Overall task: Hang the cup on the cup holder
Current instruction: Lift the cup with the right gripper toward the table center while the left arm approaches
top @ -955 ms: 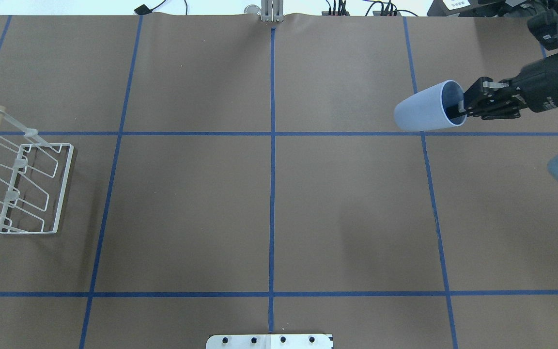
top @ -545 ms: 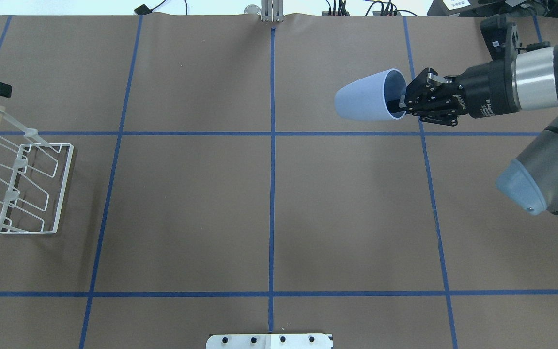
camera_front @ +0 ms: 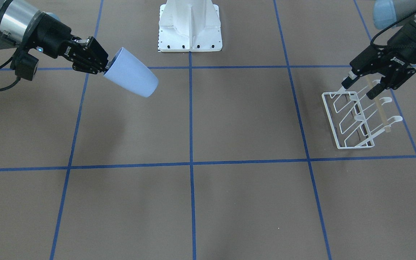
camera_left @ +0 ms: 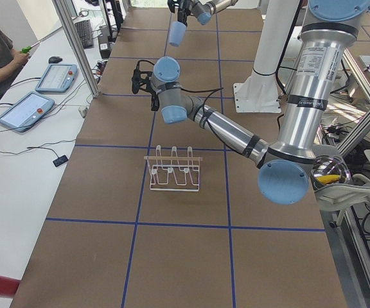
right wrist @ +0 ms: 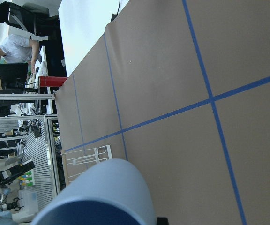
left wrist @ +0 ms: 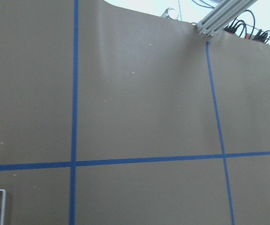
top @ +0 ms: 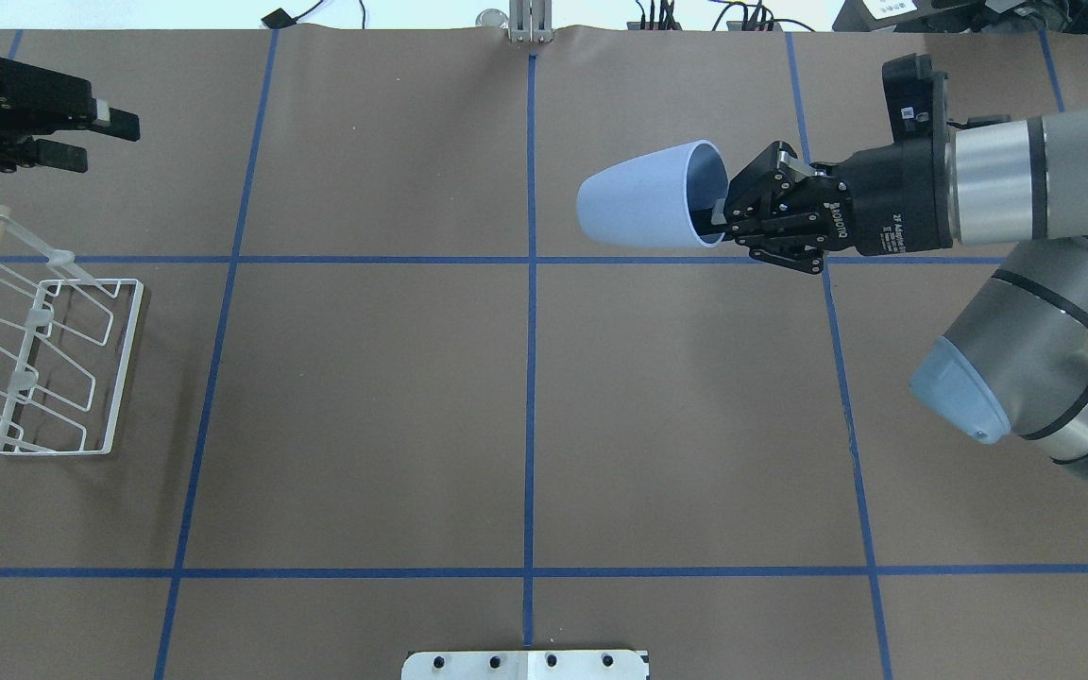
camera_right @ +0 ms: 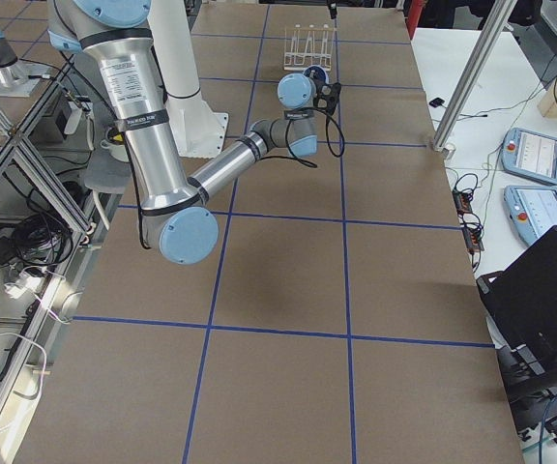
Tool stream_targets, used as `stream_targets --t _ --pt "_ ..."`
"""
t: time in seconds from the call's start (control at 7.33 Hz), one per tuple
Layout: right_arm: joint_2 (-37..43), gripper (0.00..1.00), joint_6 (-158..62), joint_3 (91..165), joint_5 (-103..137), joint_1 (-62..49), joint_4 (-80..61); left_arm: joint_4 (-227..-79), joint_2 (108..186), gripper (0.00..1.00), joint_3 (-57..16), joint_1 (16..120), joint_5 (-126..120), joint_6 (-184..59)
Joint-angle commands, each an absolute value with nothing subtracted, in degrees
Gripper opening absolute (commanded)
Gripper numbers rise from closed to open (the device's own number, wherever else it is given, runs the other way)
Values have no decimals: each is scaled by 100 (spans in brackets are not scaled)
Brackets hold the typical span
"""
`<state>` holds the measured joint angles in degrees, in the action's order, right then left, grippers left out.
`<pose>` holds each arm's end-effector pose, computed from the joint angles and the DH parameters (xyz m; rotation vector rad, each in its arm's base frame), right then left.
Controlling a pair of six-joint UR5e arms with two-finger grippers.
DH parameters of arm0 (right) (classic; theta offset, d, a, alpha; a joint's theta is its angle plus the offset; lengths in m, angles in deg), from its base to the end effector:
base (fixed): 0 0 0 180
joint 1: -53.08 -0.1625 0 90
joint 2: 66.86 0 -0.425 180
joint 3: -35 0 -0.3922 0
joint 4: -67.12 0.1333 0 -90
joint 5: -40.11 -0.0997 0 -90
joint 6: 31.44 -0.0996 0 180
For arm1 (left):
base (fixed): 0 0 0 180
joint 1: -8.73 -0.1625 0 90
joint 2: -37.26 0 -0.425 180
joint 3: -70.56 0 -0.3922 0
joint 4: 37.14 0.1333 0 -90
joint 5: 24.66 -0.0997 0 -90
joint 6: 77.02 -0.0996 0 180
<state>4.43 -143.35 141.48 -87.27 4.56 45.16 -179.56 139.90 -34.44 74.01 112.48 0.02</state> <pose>-0.2840 -0.4311 0.2239 -0.0522 -1.7630 0.3074 0.1645 -0.5015 0.3087 0.2945 1.4253 -0.1721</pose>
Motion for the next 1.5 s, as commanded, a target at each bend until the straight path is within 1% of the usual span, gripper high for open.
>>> stream_targets --t 0.0,0.27,0.41,0.55,0.68,1.09,1.36 --pt "284 0 -14725 14152 -8715 622 4794 -19896 14490 98 -2615 6922 11237 1842" --pt "231 0 -15226 14108 -8453 920 5409 -20699 14799 98 -2577 6447 11062 3471" --pt "48 0 -15507 14108 -8199 1113 5411 -21051 14922 98 -2664 6010 10130 4174" --pt "3 0 -15832 14117 -7996 1254 5455 -21803 14932 98 -2647 5536 9407 4946" --pt "-6 0 -16131 14091 -7916 1352 5812 -22628 14932 98 -2516 5444 8956 5746" --pt "2 0 -16450 14073 -7583 1668 6454 -23660 15082 97 -2498 4952 8179 6403" --pt "-6 0 -16696 13985 -7275 1835 6956 -23840 15099 97 -2541 4758 7976 6527"
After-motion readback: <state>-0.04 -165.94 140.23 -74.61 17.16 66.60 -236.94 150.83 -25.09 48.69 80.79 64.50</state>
